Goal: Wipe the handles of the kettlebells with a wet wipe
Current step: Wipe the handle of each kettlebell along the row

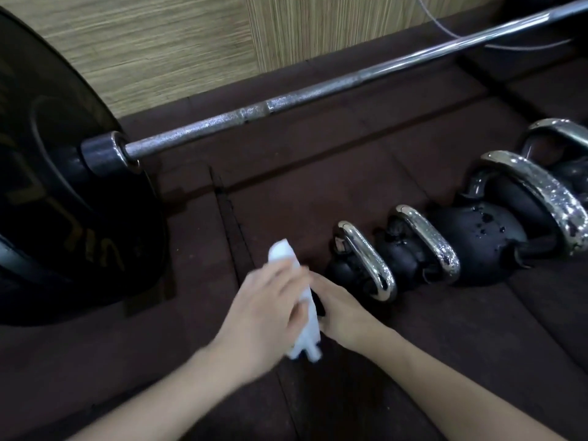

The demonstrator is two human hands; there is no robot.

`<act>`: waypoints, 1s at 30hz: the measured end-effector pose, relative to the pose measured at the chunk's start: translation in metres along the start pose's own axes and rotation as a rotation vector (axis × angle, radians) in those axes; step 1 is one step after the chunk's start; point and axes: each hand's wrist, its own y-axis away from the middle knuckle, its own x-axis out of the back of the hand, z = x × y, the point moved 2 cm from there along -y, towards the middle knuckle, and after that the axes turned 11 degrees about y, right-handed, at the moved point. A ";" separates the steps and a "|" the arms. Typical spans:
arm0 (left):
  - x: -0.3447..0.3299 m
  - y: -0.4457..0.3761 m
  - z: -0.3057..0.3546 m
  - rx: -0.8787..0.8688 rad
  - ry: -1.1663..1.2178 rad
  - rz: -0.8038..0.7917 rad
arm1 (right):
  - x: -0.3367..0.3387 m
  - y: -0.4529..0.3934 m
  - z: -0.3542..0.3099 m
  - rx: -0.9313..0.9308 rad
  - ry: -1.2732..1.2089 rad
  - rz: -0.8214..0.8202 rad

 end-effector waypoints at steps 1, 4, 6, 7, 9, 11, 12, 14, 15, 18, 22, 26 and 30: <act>0.001 -0.019 -0.005 0.061 -0.009 -0.012 | 0.000 0.001 0.000 -0.021 -0.044 -0.027; 0.012 -0.060 -0.020 0.313 0.208 -0.074 | 0.002 -0.001 0.001 -0.051 -0.105 -0.023; 0.017 -0.060 -0.025 0.451 0.375 -0.071 | 0.003 -0.001 -0.002 -0.015 -0.058 -0.031; 0.018 -0.053 -0.024 0.464 0.448 -0.022 | 0.001 -0.002 -0.002 -0.008 -0.040 -0.032; 0.012 -0.028 -0.016 0.399 0.525 0.045 | -0.001 -0.003 0.001 -0.017 -0.062 -0.025; -0.007 0.007 -0.001 0.288 0.435 0.047 | 0.001 -0.002 -0.001 -0.029 -0.083 -0.007; -0.019 0.024 0.007 0.235 0.294 0.029 | 0.002 -0.002 -0.001 -0.020 -0.089 0.006; -0.044 0.050 0.014 0.147 0.004 0.017 | 0.002 -0.004 0.001 -0.014 -0.032 0.006; -0.048 0.055 0.014 0.133 -0.014 0.039 | 0.000 -0.004 0.002 -0.003 0.007 -0.003; -0.036 0.032 0.009 0.188 -0.008 -0.007 | -0.003 -0.003 0.004 0.040 -0.010 0.007; -0.005 -0.035 -0.003 0.542 0.413 0.109 | -0.002 -0.005 0.003 0.000 -0.044 -0.003; 0.016 -0.084 -0.024 0.851 0.644 0.053 | 0.001 -0.004 -0.002 0.017 -0.047 -0.016; 0.013 -0.065 -0.014 0.679 0.532 0.050 | 0.003 -0.002 -0.002 0.016 -0.071 -0.003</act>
